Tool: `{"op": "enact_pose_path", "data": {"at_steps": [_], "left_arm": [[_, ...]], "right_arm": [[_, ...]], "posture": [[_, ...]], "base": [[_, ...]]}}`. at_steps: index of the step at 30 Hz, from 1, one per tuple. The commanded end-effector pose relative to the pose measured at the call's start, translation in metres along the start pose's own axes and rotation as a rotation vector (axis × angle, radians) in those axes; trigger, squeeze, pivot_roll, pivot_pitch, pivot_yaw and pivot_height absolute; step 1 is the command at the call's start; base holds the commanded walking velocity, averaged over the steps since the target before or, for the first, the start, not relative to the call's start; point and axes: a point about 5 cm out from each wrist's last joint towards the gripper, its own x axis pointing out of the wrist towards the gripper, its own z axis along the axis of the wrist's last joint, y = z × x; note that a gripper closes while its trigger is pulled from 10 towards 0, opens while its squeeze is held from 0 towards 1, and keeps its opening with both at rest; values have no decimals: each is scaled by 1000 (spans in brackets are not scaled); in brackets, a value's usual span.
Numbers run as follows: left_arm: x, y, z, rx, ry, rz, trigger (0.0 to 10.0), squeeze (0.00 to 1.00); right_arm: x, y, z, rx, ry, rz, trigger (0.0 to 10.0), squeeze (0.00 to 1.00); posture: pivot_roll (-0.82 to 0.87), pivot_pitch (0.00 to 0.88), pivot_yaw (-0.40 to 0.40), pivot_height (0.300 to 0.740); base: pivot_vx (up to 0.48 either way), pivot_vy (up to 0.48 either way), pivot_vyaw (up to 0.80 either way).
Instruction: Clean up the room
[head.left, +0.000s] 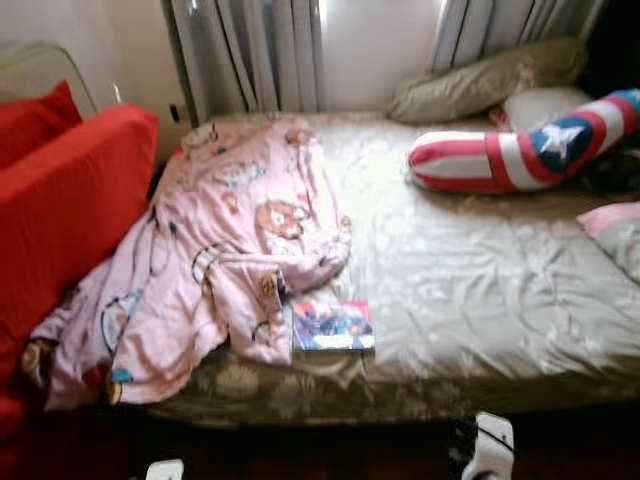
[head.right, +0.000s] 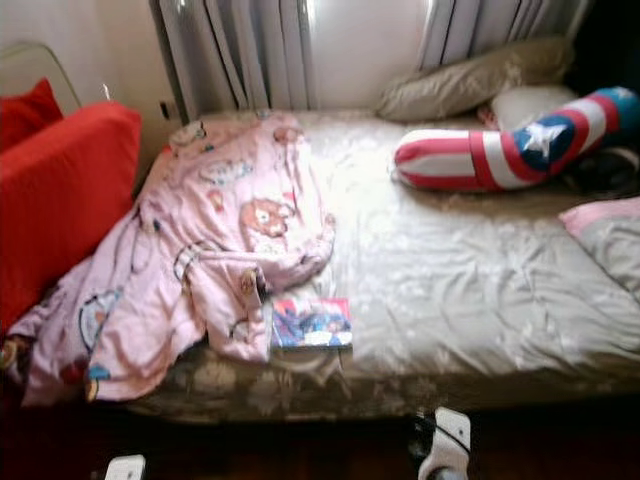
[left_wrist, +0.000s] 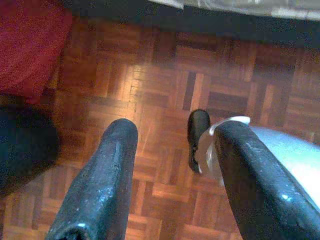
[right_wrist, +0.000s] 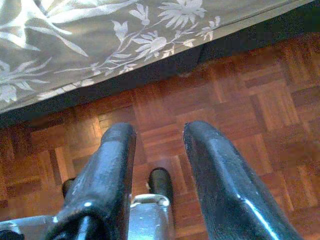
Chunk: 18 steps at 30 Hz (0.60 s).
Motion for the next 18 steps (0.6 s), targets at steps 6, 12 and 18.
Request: {"op": "enact_pose_path", "data": {"at_steps": [6,12,18], "left_arm": [[1,-2,3,-23,-2,-2,10000,0],[4,-20,7,-29,-12,-25,10000,0],[4,-24,8,-35,-14,-26,10000,0]], "right_arm": [[1,4,3,-12,-14,18,10000,0],[1,5,5,-13,-19,31,10000,0],[1,5,5,-14,-22,39,10000,0]], "posture": [[21,0,14,740],[21,0,10,740],[21,0,8,740]], "base": [[0,0,800],[0,0,800],[0,0,800]]}}
